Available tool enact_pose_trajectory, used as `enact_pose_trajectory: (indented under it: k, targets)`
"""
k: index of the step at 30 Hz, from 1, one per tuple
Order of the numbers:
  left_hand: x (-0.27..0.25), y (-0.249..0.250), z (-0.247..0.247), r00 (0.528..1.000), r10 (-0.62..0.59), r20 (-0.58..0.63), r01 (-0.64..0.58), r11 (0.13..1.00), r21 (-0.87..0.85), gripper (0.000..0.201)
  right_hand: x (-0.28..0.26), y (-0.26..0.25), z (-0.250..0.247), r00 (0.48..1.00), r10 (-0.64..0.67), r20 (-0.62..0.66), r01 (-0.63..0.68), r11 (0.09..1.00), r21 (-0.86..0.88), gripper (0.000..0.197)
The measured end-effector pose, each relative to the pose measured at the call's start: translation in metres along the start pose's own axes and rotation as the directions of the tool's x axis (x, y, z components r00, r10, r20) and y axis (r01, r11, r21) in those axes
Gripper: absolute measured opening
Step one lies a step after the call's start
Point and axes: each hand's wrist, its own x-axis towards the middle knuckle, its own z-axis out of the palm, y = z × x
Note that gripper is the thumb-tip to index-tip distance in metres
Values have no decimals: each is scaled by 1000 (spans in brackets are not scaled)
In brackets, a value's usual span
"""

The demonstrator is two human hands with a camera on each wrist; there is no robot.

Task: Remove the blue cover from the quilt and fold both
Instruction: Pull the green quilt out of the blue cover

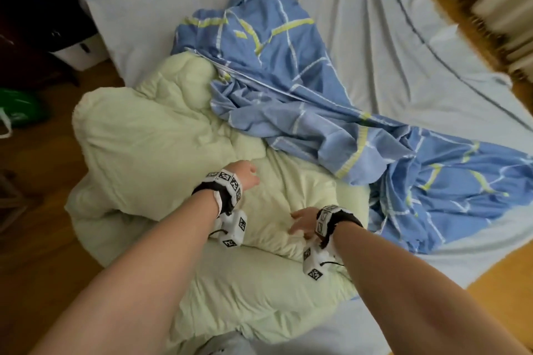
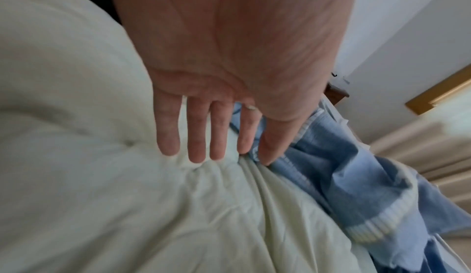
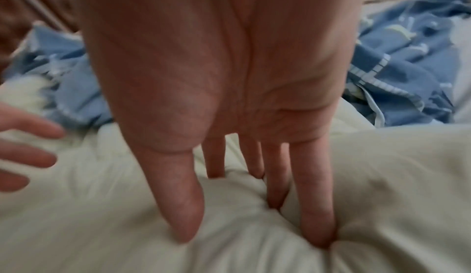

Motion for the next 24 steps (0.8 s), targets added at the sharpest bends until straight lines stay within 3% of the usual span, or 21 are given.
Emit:
enact_pose_trajectory:
  k: [2,4,7,9,11,13,14,15,16,19,20,21,23,24]
  targets:
    - [14,17,-16,999,-26,-39,25,999,-30,50,5,-2,-36,991,-56,-124,75,985,153,74]
    - [34,36,-26,998,-28,-59,28,1000,0,44,8,-12,-81,934,-13,-356,140,932,333,80]
    - [72,59,-35,995,-12,-101,19,997,75,38,9,-37,-134,795,34,-606,205,925,320,92]
    - [98,66,-35,988,-55,-143,58,998,14,64,18,-48,-158,705,41,-708,172,959,226,92]
    - [122,68,-38,969,-124,-216,101,988,-113,80,30,-58,-179,577,24,-816,110,988,107,92]
    - [139,69,-41,959,-188,-210,133,959,-252,78,44,-67,-197,379,-67,-923,28,998,-61,99]
    - [149,70,-43,955,-237,-179,166,926,-338,75,57,-73,-206,314,-126,-941,-35,989,-144,107]
    - [162,67,-41,950,-280,-136,198,882,-428,75,65,-78,-214,311,-152,-938,-85,979,-187,117]
    - [170,65,-39,951,-297,-82,211,822,-528,78,77,-82,-221,382,-118,-917,-106,980,-170,128]
    - [188,48,-31,967,-238,88,213,575,-790,93,104,-87,-228,730,65,-680,-105,994,-17,152]
    - [192,43,-29,963,-213,163,249,476,-843,99,113,-86,-223,807,36,-590,-76,996,-43,147]
    - [200,39,-26,951,-196,239,298,382,-875,110,117,-86,-216,859,-45,-510,-17,993,-117,131]
    - [220,33,-11,911,-183,370,406,226,-885,135,124,-85,-200,882,-195,-430,62,950,-305,84]
    - [234,31,-1,895,-179,408,438,194,-878,138,123,-86,-193,877,-229,-422,73,933,-353,68]
